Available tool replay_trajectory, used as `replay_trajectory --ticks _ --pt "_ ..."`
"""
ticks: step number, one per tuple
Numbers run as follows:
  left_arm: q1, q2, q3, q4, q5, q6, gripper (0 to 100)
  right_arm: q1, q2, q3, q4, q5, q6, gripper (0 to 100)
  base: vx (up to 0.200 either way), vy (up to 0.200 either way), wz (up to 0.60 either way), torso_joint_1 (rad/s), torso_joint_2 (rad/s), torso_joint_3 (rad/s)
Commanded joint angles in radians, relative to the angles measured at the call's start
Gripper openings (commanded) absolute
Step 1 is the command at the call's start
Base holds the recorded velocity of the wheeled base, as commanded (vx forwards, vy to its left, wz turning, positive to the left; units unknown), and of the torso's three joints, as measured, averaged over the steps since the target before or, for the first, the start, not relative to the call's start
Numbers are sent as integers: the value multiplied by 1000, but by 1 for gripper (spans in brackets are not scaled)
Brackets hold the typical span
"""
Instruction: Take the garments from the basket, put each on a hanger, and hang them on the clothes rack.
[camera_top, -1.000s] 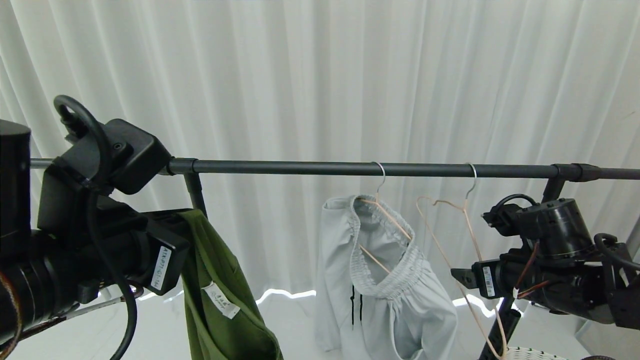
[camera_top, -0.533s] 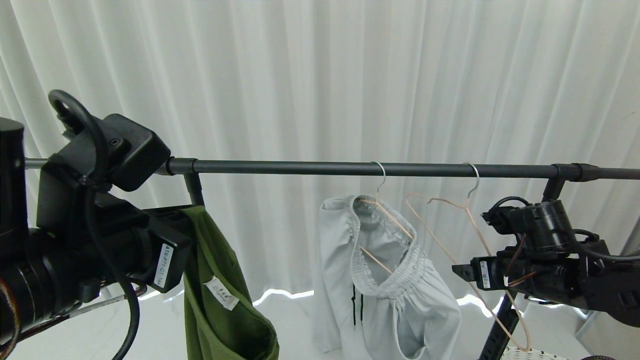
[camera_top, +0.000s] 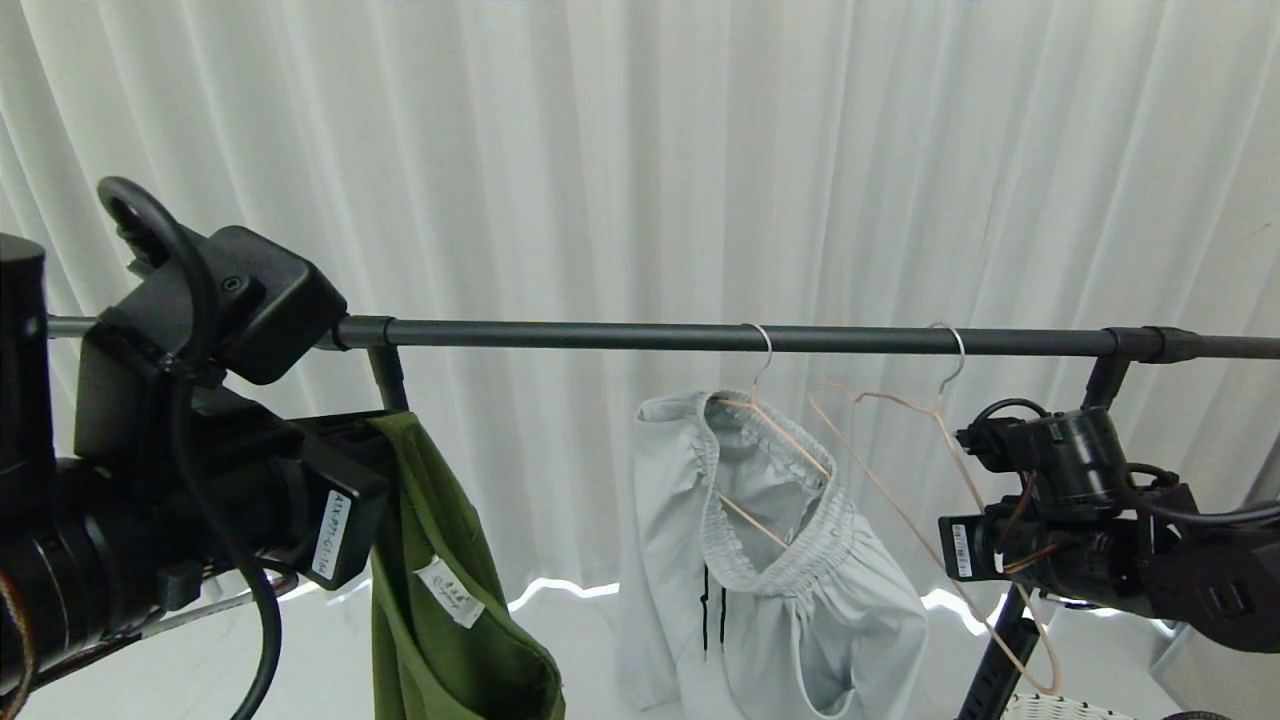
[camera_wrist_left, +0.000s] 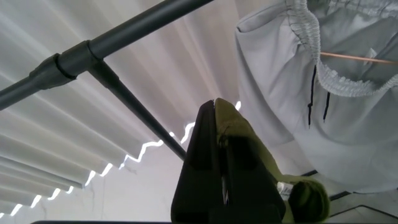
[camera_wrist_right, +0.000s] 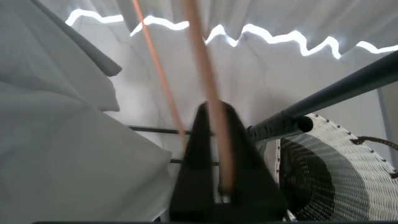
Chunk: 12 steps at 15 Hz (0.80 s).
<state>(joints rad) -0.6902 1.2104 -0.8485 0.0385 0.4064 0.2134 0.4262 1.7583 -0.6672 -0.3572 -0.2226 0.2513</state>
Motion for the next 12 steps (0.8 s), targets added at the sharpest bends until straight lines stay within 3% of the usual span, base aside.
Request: replay_trajectory --ticks 1,8,12 --pt "0 1 0 0 0 1 0 0 -20 5 0 -1 0 0 0 0 0 0 0 0" --pt "0 1 0 -2 0 4 0 0 -178 18 3 -15 -1 0 0 0 0 0 0 0" --pt "0 3 22 -62 2 75 0 2 -336 138 9 -38 -4 0 0 0 0 0 0 0"
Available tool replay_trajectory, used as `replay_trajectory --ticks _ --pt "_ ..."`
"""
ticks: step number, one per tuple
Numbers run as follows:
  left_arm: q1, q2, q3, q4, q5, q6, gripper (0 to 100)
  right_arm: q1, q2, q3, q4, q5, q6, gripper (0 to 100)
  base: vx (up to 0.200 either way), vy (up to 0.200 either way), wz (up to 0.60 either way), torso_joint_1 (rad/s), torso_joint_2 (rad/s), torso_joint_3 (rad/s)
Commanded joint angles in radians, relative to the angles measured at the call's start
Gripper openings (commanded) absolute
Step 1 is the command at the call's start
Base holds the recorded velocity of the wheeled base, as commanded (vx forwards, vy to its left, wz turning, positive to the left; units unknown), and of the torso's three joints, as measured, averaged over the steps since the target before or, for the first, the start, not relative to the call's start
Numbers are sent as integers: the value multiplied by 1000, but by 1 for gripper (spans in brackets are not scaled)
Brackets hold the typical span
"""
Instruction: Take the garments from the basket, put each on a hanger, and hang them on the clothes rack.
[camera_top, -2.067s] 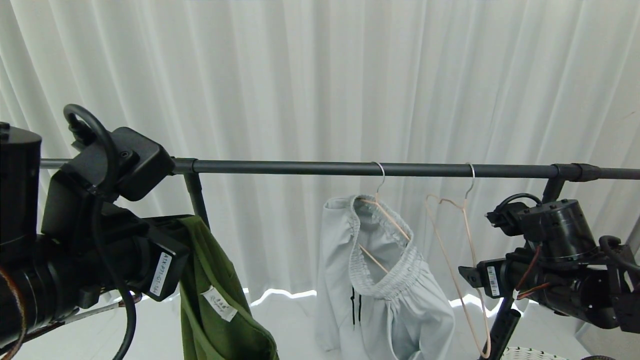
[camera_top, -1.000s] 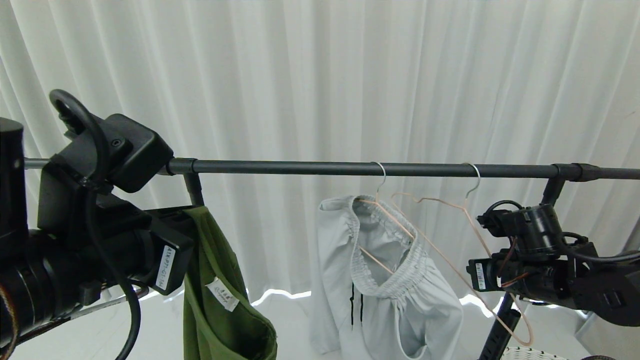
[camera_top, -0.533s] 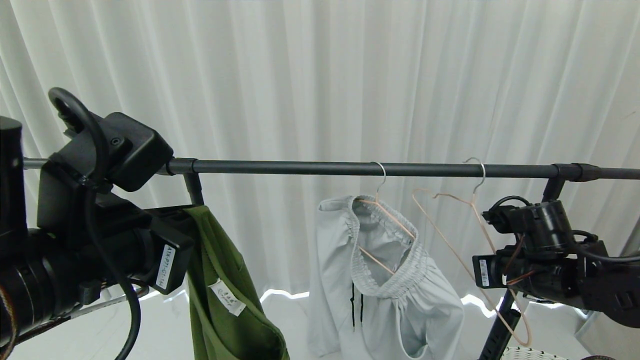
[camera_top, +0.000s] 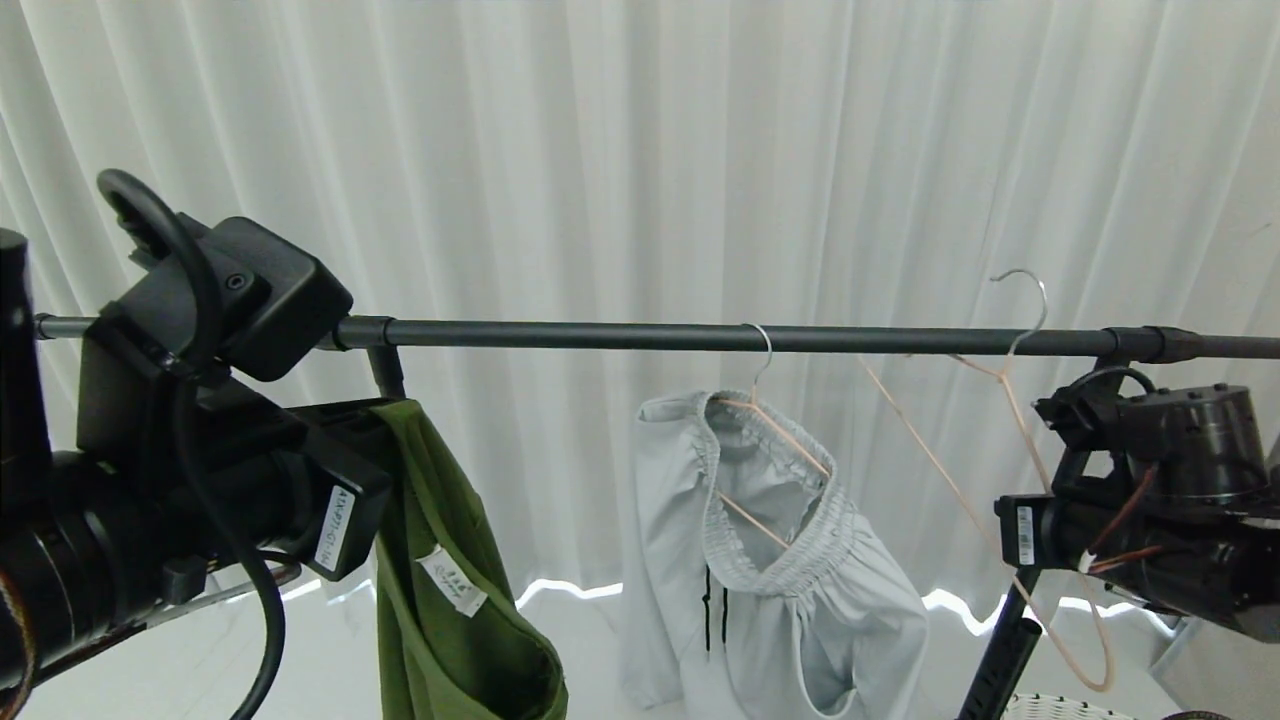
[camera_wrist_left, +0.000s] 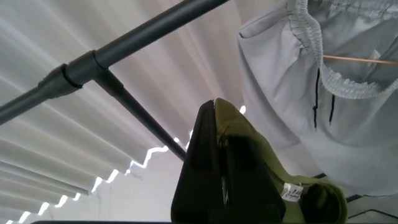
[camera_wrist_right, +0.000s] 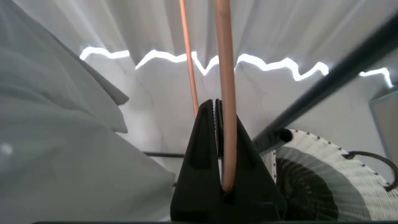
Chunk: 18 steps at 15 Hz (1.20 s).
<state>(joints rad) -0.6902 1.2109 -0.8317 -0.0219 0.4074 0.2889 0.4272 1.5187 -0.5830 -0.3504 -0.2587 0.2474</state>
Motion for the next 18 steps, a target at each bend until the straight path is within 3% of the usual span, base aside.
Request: replay_trajectory --ticks 1,7,11,15,18 --pt "1 3 6 -6 2 18 0 1 -138 98 2 -2 -4 0 0 0 0 0 0 0" --pt "1 1 28 -9 4 29 0 5 -325 259 16 3 -70 0 -167 0 0 -2 4 4" --pt "5 6 39 -9 2 19 0 18 -382 281 96 6 -82 0 -200 0 0 0 2 5" --pt "11 3 65 -9 4 19 0 107 -411 284 128 -1 -94 0 -200 0 0 1 4 2" --pt "24 9 79 -9 2 19 0 120 -404 285 128 -1 -94 0 -200 0 0 4 2 7"
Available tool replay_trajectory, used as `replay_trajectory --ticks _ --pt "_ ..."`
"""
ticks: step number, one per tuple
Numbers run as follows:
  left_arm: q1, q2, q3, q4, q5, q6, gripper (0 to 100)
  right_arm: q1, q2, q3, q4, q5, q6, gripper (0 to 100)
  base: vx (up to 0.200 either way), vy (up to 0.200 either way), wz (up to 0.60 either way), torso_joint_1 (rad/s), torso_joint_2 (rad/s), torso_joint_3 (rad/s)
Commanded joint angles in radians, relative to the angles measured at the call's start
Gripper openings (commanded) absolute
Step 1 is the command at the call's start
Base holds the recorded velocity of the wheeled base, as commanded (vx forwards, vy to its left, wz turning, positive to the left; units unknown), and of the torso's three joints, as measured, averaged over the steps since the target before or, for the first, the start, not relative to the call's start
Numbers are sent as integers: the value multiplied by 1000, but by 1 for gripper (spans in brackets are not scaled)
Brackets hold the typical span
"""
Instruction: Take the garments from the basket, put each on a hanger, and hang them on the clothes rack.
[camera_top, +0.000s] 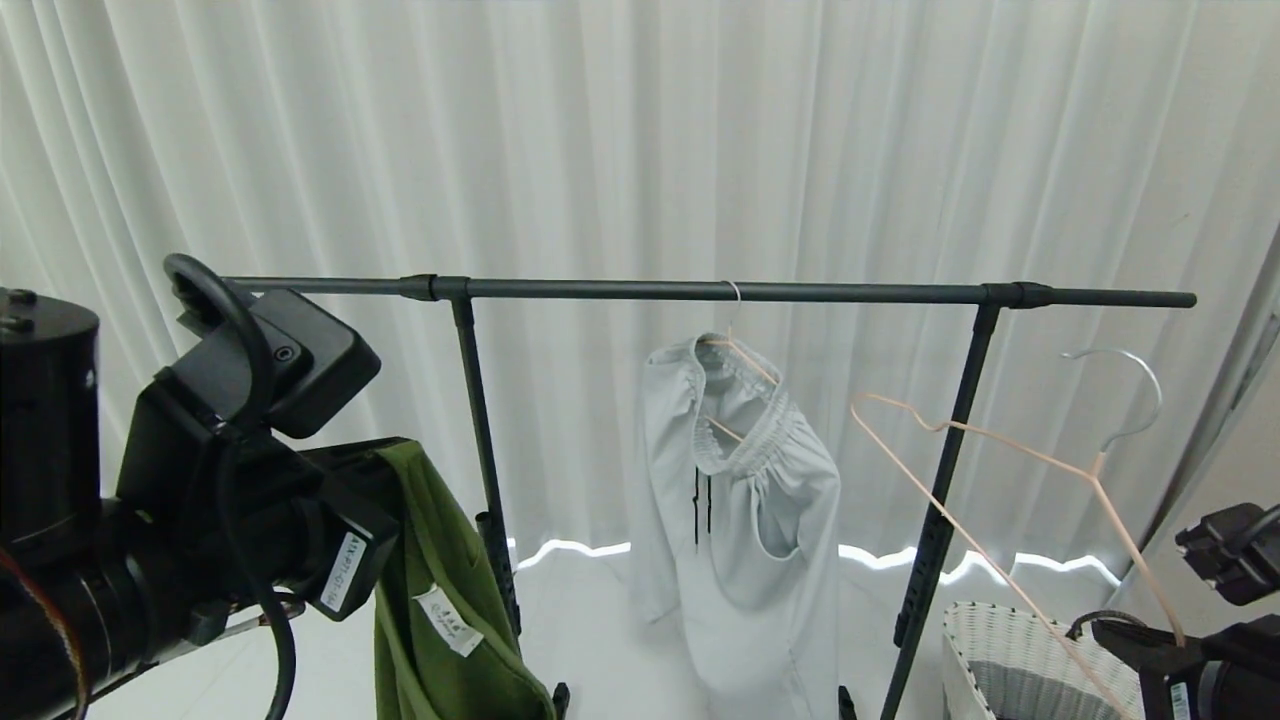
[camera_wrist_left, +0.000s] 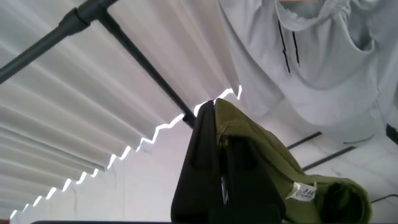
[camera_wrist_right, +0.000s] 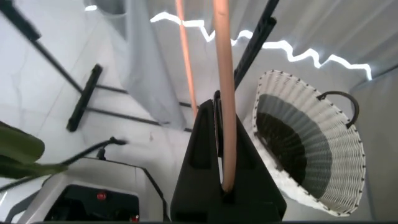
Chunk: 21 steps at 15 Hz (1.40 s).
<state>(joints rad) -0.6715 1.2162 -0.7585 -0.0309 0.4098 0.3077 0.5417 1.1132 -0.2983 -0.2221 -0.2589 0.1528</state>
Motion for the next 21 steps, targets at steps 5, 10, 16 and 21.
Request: replay_trajectory --ticks 5,10,16,21 --pt "52 9 54 2 -6 5 0 6 4 -8 -2 9 -56 0 0 0 0 0 0 0" --pt "158 109 31 0 -5 -48 0 89 2 -22 -5 35 -85 0 0 0 0 0 0 0" --pt "158 241 -59 2 -3 -268 0 228 7 -16 -2 35 -84 0 0 0 0 0 0 0" --pt "158 292 -96 0 -2 -289 0 333 11 -10 -2 37 -78 0 0 0 0 0 0 0"
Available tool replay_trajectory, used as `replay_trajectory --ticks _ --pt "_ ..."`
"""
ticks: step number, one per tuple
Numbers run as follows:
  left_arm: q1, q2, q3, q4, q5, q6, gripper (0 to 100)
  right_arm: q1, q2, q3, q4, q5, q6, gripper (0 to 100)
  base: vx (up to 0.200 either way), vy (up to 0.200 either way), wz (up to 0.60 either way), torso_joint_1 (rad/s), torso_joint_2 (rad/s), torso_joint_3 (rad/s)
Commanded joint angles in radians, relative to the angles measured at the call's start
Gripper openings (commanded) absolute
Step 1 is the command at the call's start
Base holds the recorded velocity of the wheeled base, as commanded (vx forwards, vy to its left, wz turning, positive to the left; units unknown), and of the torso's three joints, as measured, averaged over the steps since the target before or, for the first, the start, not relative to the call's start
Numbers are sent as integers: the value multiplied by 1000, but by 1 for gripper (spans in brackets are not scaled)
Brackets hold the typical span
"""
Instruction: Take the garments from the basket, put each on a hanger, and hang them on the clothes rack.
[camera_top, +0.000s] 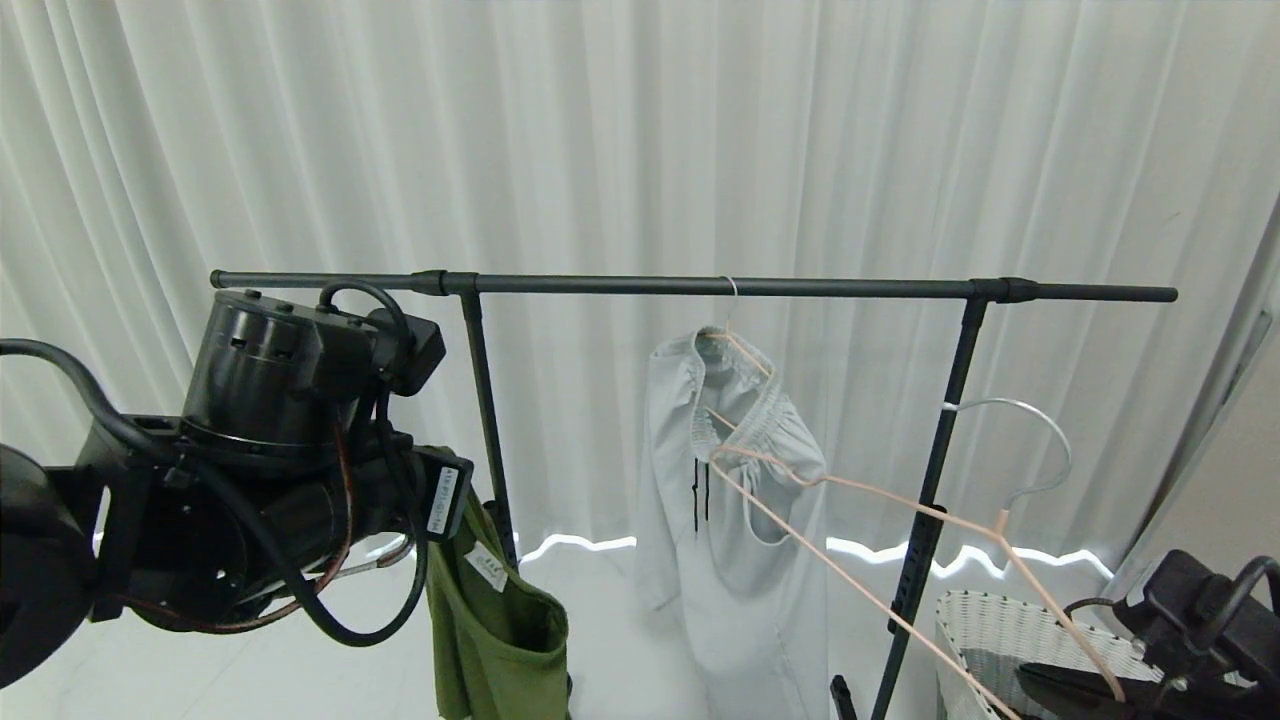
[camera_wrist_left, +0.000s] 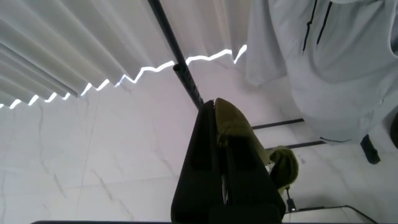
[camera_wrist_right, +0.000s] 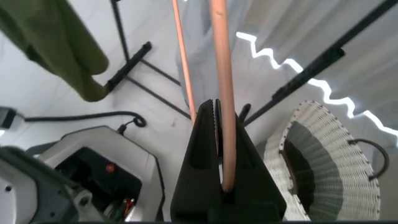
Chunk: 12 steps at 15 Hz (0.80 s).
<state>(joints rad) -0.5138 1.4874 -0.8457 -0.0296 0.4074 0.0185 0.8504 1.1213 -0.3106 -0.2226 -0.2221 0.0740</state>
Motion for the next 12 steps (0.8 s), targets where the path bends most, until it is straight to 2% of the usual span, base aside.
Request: replay_trajectory --ticks 1,8,12 --pt "0 20 -10 0 1 1 0 29 3 4 0 0 0 0 0 0 0 0 0 0" --pt "0 17 -15 0 2 1 0 128 0 24 0 0 3 0 0 0 0 0 0 0" --pt "3 16 -36 0 5 6 0 197 -3 44 0 0 39 0 0 0 0 0 0 0"
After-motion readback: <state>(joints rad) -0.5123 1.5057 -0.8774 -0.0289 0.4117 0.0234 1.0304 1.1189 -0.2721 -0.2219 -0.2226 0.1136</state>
